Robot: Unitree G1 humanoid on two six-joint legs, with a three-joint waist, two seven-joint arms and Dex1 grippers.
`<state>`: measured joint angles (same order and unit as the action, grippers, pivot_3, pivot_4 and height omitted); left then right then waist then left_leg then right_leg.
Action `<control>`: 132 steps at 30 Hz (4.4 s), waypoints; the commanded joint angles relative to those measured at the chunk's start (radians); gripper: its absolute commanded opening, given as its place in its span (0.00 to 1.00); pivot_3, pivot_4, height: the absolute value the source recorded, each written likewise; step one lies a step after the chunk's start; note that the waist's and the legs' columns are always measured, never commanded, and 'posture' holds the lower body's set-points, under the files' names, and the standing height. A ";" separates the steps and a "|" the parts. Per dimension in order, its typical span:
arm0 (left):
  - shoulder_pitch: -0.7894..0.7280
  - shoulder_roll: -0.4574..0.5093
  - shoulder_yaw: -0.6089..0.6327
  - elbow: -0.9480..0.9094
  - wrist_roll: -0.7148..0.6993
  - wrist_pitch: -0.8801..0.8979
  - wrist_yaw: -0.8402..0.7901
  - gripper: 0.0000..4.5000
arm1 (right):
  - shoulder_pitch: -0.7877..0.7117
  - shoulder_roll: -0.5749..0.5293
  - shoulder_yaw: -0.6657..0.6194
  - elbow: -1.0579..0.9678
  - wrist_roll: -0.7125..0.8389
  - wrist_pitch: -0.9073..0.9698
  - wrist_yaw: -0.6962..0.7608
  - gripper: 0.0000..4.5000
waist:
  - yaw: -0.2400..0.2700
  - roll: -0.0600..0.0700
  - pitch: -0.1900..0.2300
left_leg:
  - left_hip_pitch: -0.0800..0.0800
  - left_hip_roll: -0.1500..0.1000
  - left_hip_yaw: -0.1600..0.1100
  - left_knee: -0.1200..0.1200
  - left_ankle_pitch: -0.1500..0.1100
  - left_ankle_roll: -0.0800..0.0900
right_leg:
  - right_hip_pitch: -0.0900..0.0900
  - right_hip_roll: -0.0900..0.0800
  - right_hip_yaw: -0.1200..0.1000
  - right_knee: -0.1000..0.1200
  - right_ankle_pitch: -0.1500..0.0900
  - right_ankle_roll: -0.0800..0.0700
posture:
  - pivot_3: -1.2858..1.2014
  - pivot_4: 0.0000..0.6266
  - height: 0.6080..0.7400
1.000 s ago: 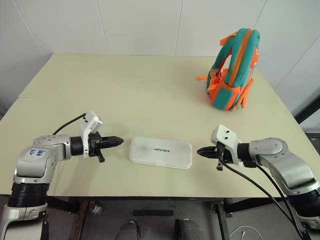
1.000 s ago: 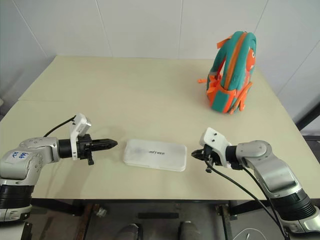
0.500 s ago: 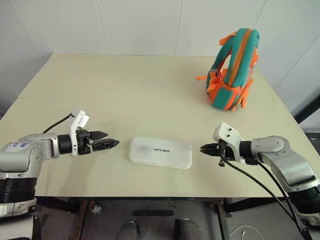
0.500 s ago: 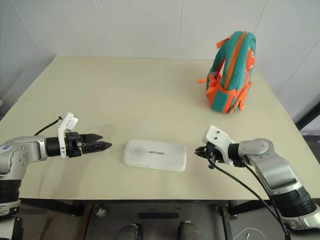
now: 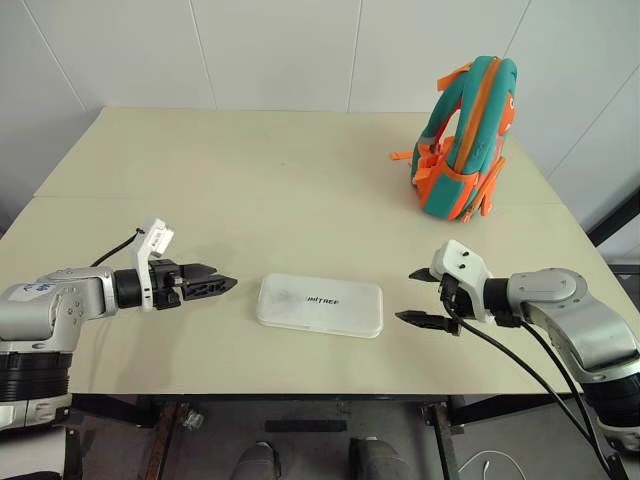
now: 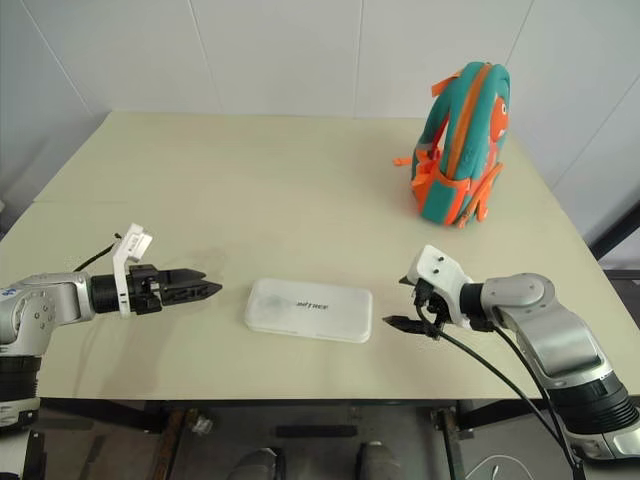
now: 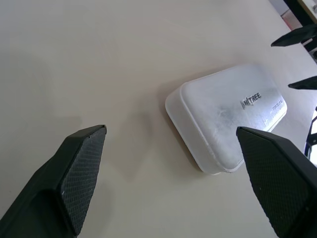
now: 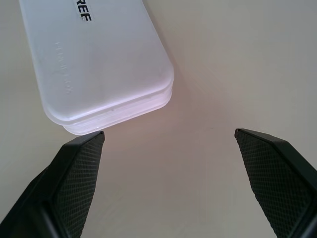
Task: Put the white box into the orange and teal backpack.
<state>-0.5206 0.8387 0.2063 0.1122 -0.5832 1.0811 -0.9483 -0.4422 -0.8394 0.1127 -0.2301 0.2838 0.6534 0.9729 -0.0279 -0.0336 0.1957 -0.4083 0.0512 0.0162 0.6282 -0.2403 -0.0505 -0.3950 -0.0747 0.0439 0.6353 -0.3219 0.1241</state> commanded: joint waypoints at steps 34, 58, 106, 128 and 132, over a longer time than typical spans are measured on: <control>-0.467 -0.152 -0.384 0.774 0.130 0.128 -0.370 1.00 | 0.001 0.100 0.053 0.002 -0.092 -0.057 -0.059 0.99 | 0.003 0.000 0.000 | 0.000 -0.001 0.000 0.001 0.000 0.000 | 0.000 0.000 0.000 0.001 0.000 0.001 | 0.52 0.24 1.00; -0.512 -0.277 -0.404 0.911 0.318 -0.081 -0.540 0.75 | -0.013 0.116 0.065 -0.007 -0.093 -0.056 -0.054 1.00 | 0.009 0.000 0.000 | 0.000 -0.001 -0.001 0.002 0.000 0.000 | 0.001 0.000 0.000 0.002 0.000 0.002 | 0.52 0.24 1.00; -0.243 -0.094 -0.112 0.158 0.018 0.286 -0.305 0.28 | -0.078 0.190 -0.289 0.016 -0.051 0.032 -0.391 1.00 | -0.002 0.000 0.000 | 0.000 -0.001 -0.002 0.001 0.001 0.000 | 0.001 0.000 0.000 0.002 0.000 0.002 | 0.52 0.24 1.00; -0.159 -0.317 0.408 -0.077 -0.246 0.533 0.146 0.28 | -0.572 0.376 -0.269 0.827 -0.234 -0.431 -0.796 1.00 | -0.012 0.000 0.000 | 0.000 -0.001 0.001 -0.003 0.001 -0.002 | -0.002 -0.002 0.001 0.001 0.000 0.002 | 0.52 0.24 1.00; -0.147 -0.329 0.427 -0.092 -0.290 0.533 0.197 0.28 | -0.641 0.393 -0.277 0.979 -0.241 -0.531 -0.832 1.00 | -0.026 0.000 0.000 | 0.000 -0.001 0.001 -0.005 0.004 -0.007 | -0.002 -0.002 0.001 0.001 0.000 0.002 | 0.52 0.24 1.00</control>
<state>-0.6673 0.5108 0.6064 0.0532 -0.8275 1.6141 -0.7624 -1.0473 -0.4455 -0.1519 0.7269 0.0473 0.1813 0.1614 -0.0534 -0.0334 0.1959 -0.4084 0.0499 0.0175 0.6229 -0.2361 -0.0583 -0.3968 -0.0769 0.0449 0.6361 -0.3221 0.1261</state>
